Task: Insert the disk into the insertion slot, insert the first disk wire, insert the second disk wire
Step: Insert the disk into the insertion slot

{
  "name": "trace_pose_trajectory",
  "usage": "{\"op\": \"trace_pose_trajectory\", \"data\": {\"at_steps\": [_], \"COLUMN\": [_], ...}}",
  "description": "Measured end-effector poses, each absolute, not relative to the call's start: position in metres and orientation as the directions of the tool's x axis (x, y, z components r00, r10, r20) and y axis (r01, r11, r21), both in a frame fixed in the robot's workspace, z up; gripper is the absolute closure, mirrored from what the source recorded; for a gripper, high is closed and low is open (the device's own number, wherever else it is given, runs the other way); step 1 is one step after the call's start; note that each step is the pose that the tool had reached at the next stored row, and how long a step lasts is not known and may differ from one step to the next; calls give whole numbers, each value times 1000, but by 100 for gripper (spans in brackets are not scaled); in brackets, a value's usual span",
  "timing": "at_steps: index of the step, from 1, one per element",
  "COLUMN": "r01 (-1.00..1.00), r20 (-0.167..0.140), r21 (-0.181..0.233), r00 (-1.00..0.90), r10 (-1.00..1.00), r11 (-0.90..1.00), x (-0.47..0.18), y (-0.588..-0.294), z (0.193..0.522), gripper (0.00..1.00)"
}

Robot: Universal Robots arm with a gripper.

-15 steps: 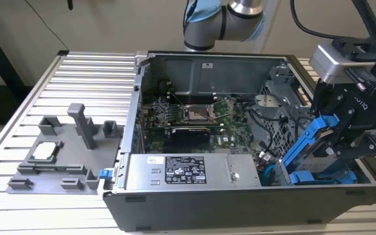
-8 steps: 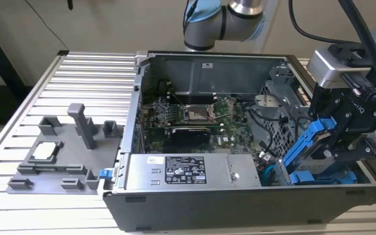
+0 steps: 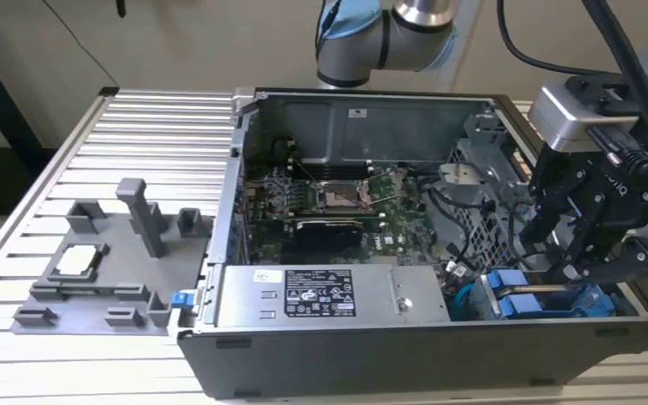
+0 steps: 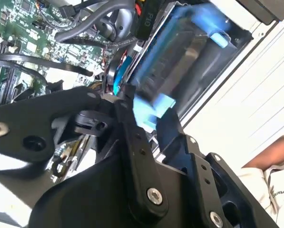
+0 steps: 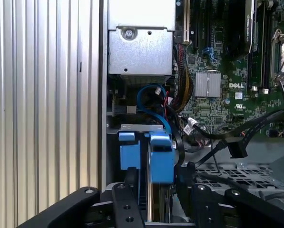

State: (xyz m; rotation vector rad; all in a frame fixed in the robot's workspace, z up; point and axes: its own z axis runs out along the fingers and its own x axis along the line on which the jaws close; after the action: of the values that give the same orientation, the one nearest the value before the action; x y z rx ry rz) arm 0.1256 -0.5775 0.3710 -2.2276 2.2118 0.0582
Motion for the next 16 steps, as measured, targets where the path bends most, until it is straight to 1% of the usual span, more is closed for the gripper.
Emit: {"op": "trace_pose_trajectory", "data": {"at_steps": [1, 7, 16], "r01": [-1000, -1000, -1000], "r20": [-28, -28, -25], "r21": [25, 25, 27], "r00": [7, 7, 7], "r10": [-1000, -1000, -1000], "r11": [-7, -8, -7], "x": [126, 126, 126], "y": [-578, -578, -577], "z": [371, 372, 384], "gripper": [47, 47, 47]}}
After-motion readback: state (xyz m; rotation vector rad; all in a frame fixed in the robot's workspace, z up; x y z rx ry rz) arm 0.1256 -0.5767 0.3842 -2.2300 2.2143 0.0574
